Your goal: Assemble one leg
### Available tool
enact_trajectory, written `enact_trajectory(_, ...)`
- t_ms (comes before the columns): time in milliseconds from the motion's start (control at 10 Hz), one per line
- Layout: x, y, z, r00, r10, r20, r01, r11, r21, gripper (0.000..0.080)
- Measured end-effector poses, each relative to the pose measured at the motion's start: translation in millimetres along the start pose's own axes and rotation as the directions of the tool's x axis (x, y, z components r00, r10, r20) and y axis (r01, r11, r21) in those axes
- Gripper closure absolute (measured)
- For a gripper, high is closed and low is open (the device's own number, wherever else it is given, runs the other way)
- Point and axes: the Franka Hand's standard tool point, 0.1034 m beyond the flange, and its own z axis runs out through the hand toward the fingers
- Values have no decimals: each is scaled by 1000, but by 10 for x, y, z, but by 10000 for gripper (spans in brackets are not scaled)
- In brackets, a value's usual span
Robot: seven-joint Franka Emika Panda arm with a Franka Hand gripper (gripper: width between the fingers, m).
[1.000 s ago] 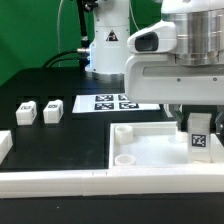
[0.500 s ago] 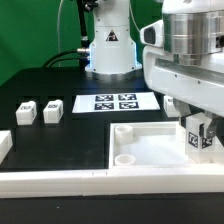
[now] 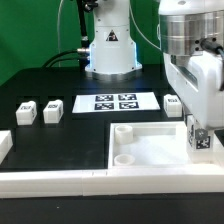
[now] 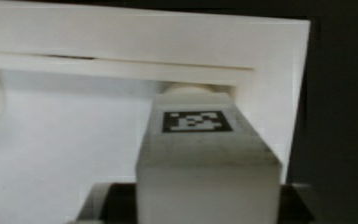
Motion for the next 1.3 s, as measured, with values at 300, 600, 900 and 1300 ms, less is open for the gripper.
enact_trajectory(300, -6, 3, 7, 998, -61, 1, 61, 998, -1, 315)
enact_trajectory(600, -3, 7, 16, 940, -342, -1, 342, 940, -3, 167)
enact_trajectory(900, -30, 18, 39, 738, -674, -13, 674, 739, -21, 150)
enact_trajectory(1300, -99, 25, 39, 417, -909, -18, 907, 418, -53, 150)
